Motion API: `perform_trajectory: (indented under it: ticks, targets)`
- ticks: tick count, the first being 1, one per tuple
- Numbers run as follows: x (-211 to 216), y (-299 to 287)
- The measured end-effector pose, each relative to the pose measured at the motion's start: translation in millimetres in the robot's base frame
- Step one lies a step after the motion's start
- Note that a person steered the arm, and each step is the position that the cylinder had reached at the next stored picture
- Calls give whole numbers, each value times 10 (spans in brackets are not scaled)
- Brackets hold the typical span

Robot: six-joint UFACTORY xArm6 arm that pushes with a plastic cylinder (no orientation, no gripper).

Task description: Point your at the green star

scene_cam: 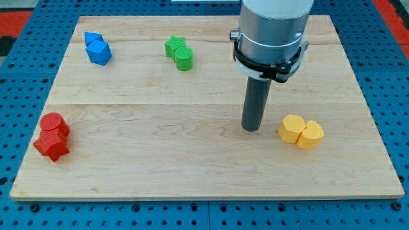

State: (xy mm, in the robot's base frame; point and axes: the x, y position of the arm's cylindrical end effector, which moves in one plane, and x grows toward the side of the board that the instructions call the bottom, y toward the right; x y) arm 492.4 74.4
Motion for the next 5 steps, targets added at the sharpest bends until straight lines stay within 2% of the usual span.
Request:
perform_trajectory:
  ticks: [2, 5]
  targets:
    - [-167, -71]
    - [-798, -947]
